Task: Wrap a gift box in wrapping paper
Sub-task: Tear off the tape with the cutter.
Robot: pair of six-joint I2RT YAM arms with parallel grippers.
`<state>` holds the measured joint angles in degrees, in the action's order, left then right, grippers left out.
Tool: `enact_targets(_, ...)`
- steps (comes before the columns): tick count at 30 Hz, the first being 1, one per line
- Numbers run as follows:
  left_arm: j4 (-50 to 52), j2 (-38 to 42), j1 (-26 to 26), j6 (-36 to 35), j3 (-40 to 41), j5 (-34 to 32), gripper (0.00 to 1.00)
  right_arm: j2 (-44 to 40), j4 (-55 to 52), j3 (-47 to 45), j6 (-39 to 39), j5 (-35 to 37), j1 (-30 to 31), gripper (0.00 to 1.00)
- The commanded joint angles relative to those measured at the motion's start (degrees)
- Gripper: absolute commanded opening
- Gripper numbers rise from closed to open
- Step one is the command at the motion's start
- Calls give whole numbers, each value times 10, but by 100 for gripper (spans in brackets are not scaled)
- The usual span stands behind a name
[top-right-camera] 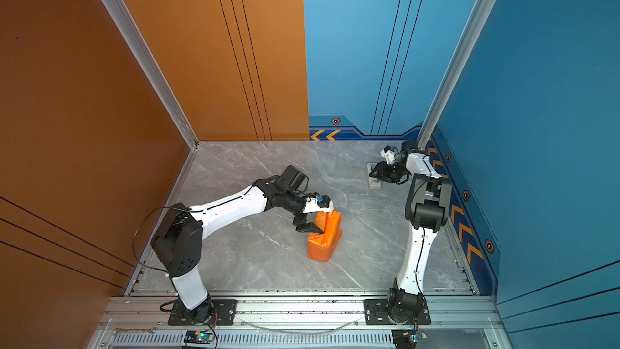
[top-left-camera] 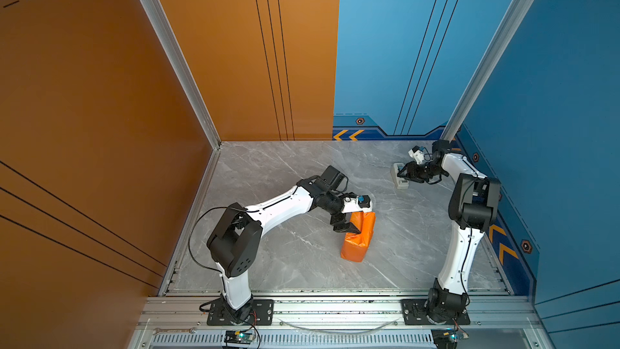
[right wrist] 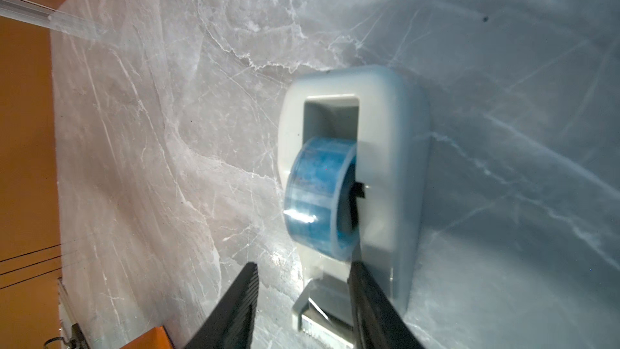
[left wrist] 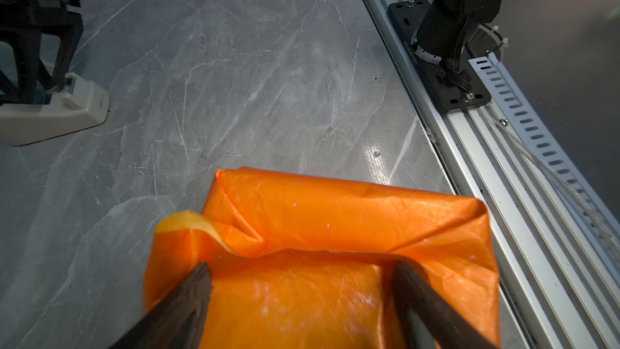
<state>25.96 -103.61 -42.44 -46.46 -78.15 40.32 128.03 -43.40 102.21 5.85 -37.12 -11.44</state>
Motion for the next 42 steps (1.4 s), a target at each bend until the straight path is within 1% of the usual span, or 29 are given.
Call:
enact_targets(1, 66, -38, -4, 2, 17, -74, 85, 10, -53, -6, 2, 91, 6, 49)
enact_targets(5, 65, -39, -4, 2, 15, -74, 85, 9, -54, -5, -2, 111, 7, 49)
enact_targets(7, 66, -39, -4, 2, 15, -74, 85, 13, -55, -2, 0, 102, 8, 47)
enact_targets(8, 66, -39, -4, 1, 15, -74, 85, 17, -56, 1, 0, 88, 7, 46)
enact_targets(13, 66, -38, -4, 0, 15, -74, 85, 41, -65, 24, -12, -48, -13, 43)
enact_targets(15, 66, -39, -4, 0, 14, -73, 85, 44, -65, 24, -9, -77, -17, 43)
enact_targets(18, 66, -39, -5, 0, 14, -72, 85, 50, -65, 27, -7, -128, -26, 39)
enact_targets(24, 66, -41, -5, 0, 10, -72, 85, 71, -65, 31, -1, -183, -37, 34)
enact_targets(28, 66, -40, -5, 0, 10, -72, 85, 80, -66, 36, 1, -196, -37, 31)
enact_targets(31, 66, -40, -5, 0, 9, -73, 85, 88, -69, 40, 6, -215, -38, 31)
enact_targets(34, 66, -42, -6, 1, 8, -74, 85, 90, -74, 43, 9, -218, -38, 30)
enact_targets(42, 67, -42, -8, 0, 4, -76, 85, 93, -81, 46, 15, -226, -40, 21)
